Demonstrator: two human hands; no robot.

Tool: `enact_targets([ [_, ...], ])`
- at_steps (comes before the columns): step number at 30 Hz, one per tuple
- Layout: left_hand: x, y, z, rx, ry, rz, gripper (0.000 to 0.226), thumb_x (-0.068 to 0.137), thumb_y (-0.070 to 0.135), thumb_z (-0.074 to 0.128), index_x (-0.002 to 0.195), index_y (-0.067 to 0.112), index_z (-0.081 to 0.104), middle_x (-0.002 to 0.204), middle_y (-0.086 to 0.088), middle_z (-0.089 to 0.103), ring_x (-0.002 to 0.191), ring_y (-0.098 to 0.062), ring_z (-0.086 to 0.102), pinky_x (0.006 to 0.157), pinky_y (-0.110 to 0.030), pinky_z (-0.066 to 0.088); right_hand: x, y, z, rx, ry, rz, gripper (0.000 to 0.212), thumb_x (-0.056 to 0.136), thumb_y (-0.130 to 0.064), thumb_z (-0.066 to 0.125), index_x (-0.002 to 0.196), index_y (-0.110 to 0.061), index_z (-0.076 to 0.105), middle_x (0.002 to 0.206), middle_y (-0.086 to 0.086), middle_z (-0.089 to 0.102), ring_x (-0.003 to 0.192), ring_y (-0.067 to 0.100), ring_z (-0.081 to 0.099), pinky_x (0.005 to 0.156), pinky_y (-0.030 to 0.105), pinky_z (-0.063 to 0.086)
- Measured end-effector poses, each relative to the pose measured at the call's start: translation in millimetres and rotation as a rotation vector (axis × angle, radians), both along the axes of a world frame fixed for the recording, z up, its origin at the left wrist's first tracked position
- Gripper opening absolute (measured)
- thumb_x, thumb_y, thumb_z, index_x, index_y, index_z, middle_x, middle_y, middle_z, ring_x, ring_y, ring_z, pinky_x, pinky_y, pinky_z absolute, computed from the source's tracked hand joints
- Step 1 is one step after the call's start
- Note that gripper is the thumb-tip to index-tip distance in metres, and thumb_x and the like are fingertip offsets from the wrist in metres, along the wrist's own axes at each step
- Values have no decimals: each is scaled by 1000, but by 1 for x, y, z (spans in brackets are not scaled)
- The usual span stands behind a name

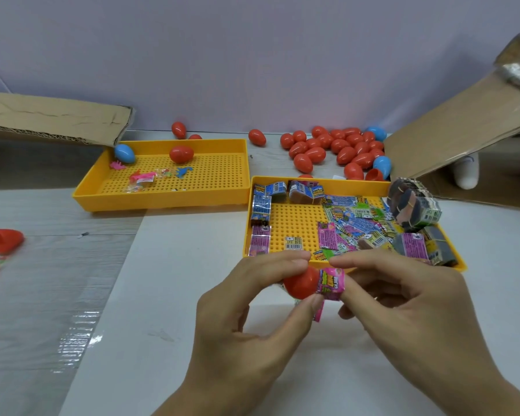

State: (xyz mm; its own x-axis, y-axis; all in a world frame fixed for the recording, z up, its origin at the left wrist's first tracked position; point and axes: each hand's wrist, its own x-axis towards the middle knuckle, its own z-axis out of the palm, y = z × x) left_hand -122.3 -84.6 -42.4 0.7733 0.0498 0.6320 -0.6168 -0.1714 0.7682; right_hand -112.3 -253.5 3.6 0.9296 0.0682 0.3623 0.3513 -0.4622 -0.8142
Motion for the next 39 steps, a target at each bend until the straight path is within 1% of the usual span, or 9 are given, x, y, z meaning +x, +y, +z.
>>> enact_targets([
  [4,2,1,1,6,-13,10,35,78,21,80,110,19,66,110,1,71,106,-25,68,79,-37,58,0,-1,2,64,85,48,19,76,-10,72,83,-27,78,63,-7,71,50,9,68,42,20,50],
  [10,2,2,2,-95,37,-80,33,80,22,80,109,15,67,108,-1,70,107,-30,67,82,-34,59,3,-3,8,207,202,120,18,73,-16,68,79,-28,79,60,3,70,45,15,65,38,19,45],
  [14,3,2,1,-105,66,-108,34,80,22,80,111,16,67,110,-3,69,109,-30,66,84,-33,59,5,-5,8,174,205,125,28,76,-2,69,76,-28,79,53,2,66,38,12,58,39,11,40],
  [20,2,2,-1,-113,115,-142,38,79,18,80,116,17,69,113,-3,67,112,-30,65,87,-33,59,6,-6,11,145,198,131,17,71,-17,71,76,-31,79,57,3,66,40,10,54,43,18,46],
  [25,2,2,0,-164,136,-122,36,78,26,82,112,21,72,106,2,70,101,-25,70,82,-29,60,6,-8,13,93,180,145,27,77,-10,74,79,-36,79,53,-1,64,42,7,55,44,15,45],
  [28,3,1,1,-156,133,-113,36,78,24,82,113,23,71,108,4,71,99,-23,71,78,-28,60,7,-8,15,142,223,200,10,72,-30,74,80,-34,80,50,-3,62,42,5,53,44,12,42],
  [31,3,1,-1,-151,123,-119,39,77,14,80,115,20,70,110,3,70,102,-25,70,77,-29,61,7,-9,17,186,270,229,21,67,-38,67,81,-32,80,50,-3,62,38,5,51,41,8,37],
  [36,3,2,-2,-146,115,-118,41,78,12,79,117,19,70,112,2,69,104,-27,69,77,-31,62,7,-10,15,195,338,242,24,67,-40,66,86,-36,79,59,3,69,43,6,58,39,19,43],
  [39,1,2,-1,-147,120,-126,41,78,13,79,117,17,70,112,1,69,105,-28,68,76,-31,62,7,-10,14,269,352,252,22,68,-29,68,87,-29,79,63,7,71,49,14,65,37,25,46],
])
